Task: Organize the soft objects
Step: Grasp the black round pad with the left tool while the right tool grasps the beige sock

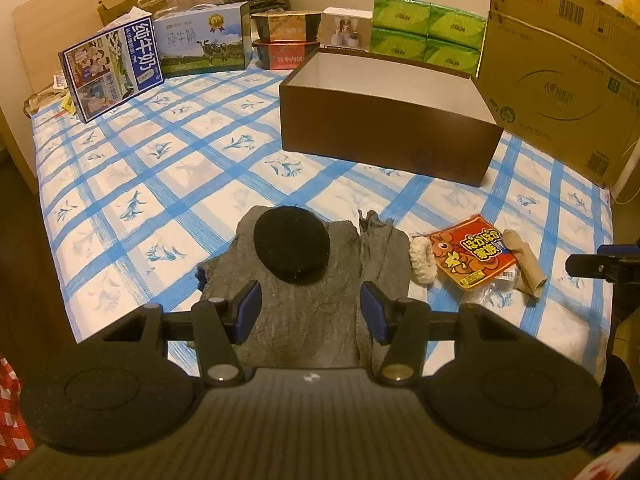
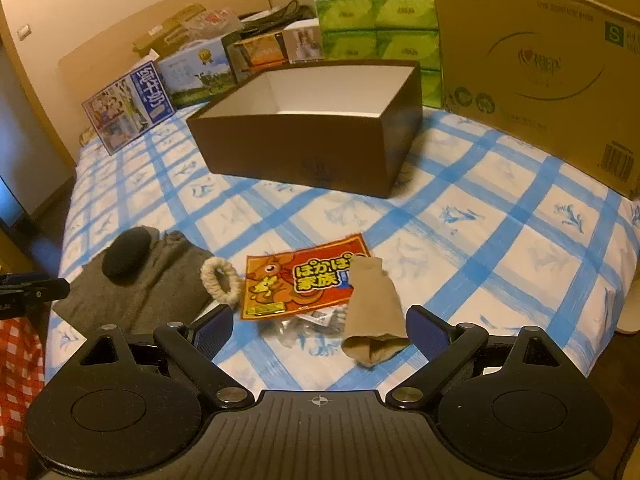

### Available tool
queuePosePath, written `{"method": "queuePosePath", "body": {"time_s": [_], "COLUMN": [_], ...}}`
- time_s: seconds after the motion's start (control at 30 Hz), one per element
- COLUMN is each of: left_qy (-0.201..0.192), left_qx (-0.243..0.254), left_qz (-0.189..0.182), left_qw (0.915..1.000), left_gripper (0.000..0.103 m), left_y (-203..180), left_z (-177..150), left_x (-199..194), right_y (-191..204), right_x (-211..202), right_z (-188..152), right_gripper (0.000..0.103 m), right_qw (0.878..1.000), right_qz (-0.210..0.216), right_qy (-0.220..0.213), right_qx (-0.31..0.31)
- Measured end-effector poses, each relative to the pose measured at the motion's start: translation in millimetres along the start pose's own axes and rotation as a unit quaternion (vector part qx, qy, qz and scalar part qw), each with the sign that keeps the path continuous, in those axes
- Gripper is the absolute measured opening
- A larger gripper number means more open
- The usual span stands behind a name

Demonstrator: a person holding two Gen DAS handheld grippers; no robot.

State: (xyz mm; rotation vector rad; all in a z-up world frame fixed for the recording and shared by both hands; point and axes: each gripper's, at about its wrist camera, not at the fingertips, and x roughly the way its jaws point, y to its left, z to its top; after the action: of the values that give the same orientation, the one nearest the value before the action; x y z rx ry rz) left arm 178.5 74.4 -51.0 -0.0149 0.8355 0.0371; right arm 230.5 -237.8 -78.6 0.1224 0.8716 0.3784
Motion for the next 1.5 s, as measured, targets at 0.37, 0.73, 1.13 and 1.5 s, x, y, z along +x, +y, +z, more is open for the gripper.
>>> {"method": "queuePosePath", "body": {"time_s": [0.37, 0.73, 1.13, 1.5], "left_qy": [0.006, 0.014, 0.011, 0.006], "left_qx": [0.004, 0.009, 0.016, 0.029], "left_qz": [0.002, 0.010, 0.016, 0.026], "left_qw": [1.0000, 0.9998, 0.9997, 0.9992], "left_gripper": [0.052, 0.052, 0.058, 0.067], "left_y": [-3, -2, -4, -5], "left_z": [4, 11, 17, 22], "left_x": [22, 48, 62, 70], "right_y": [-16, -37, -48, -53], "right_x": [30, 69, 95, 55], "right_z": [2, 2, 1, 15], "right_gripper": [0.078, 0.066, 0.018, 0.009], "right_qw": [1.000, 0.998, 0.998, 0.998], "right_qz": [-0.025, -0.042, -0.035, -0.050], "right_qy": [0.012, 0.035, 0.044, -0.015], "right_qx": [0.014, 0.030, 0.037, 0.038]}}
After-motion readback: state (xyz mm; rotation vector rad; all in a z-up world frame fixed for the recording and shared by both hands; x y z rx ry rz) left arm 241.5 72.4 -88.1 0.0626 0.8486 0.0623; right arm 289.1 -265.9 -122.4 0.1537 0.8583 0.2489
